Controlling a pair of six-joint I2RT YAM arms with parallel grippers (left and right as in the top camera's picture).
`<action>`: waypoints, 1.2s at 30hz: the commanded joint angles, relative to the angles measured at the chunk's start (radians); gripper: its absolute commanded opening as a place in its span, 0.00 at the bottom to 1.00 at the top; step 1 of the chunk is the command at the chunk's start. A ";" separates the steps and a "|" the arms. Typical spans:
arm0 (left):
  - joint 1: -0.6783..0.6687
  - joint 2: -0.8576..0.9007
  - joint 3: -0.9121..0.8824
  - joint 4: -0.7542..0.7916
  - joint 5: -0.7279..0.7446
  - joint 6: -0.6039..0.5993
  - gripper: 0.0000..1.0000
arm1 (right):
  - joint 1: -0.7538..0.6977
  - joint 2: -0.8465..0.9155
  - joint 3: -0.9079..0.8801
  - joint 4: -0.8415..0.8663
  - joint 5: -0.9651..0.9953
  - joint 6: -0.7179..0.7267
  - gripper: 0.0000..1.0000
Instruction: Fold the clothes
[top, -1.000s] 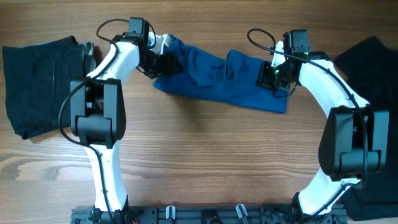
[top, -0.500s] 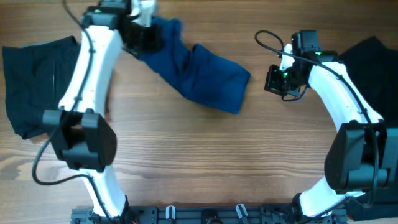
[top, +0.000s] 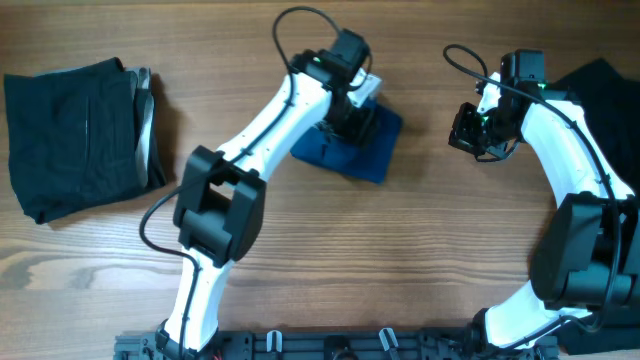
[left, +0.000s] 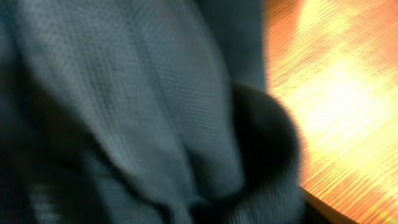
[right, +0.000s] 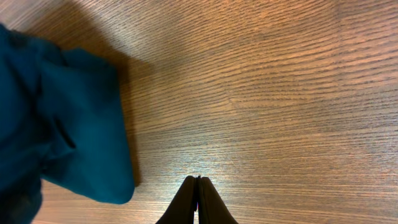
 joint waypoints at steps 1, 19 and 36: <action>-0.056 -0.009 0.007 0.015 -0.007 0.008 0.80 | 0.000 -0.018 -0.001 0.002 0.016 -0.021 0.05; 0.124 0.084 0.008 -0.050 0.203 -0.018 0.04 | 0.000 -0.018 -0.001 -0.061 0.016 -0.047 0.10; 0.203 -0.216 0.014 -0.062 0.099 -0.011 0.19 | 0.064 -0.018 -0.001 0.100 -0.533 -0.266 0.16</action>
